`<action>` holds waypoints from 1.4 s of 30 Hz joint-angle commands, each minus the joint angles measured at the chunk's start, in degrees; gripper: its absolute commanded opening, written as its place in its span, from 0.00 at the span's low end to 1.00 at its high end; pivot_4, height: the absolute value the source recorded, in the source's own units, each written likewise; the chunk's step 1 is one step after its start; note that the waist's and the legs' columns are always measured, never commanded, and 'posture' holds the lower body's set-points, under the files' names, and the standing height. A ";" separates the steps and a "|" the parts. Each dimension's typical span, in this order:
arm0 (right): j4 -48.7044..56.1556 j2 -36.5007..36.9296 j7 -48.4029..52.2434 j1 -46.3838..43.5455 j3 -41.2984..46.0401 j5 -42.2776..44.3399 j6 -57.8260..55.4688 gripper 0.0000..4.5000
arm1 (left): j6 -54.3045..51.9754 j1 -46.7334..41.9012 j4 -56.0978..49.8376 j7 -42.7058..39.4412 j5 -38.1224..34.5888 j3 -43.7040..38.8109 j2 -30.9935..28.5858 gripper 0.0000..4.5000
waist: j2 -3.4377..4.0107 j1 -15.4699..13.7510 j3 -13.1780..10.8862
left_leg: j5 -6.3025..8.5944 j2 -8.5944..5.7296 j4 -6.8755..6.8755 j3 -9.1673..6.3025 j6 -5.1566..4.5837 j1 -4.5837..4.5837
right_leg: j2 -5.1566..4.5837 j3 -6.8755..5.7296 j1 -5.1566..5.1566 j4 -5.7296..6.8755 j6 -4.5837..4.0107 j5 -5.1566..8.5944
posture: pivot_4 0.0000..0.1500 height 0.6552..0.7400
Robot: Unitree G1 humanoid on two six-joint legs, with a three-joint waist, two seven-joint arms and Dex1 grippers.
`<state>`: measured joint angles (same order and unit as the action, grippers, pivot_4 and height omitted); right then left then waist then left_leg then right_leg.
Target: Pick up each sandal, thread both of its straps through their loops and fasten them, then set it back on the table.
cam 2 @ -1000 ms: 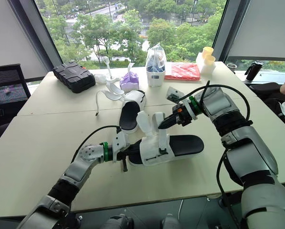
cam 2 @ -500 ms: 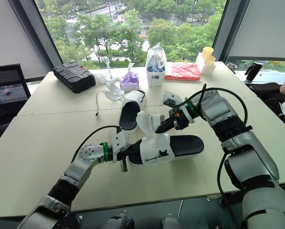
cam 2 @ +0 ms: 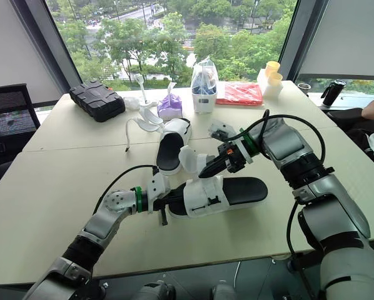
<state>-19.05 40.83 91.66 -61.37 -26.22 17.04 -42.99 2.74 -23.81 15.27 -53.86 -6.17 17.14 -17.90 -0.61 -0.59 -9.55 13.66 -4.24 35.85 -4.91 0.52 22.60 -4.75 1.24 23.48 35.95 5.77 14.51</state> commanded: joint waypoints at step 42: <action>12.09 5.62 -1.64 4.88 0.80 4.07 -14.04 0.01 | -2.11 2.04 3.79 -0.85 3.01 2.71 -0.75 0.00 | -0.01 -0.03 0.00 | 0.01 0.00 0.10 0.01 0.00 0.01 | -0.01 -0.02 -0.03 0.01 0.00 0.00 | 1.00 1.00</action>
<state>-8.54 45.66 89.56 -55.96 -26.48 20.69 -57.08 2.76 -24.09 15.60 -53.94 -6.06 17.20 -17.90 -0.62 -0.62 -9.55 13.67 -4.24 35.95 -4.90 0.52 22.62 -4.76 1.22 23.45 35.96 5.77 14.51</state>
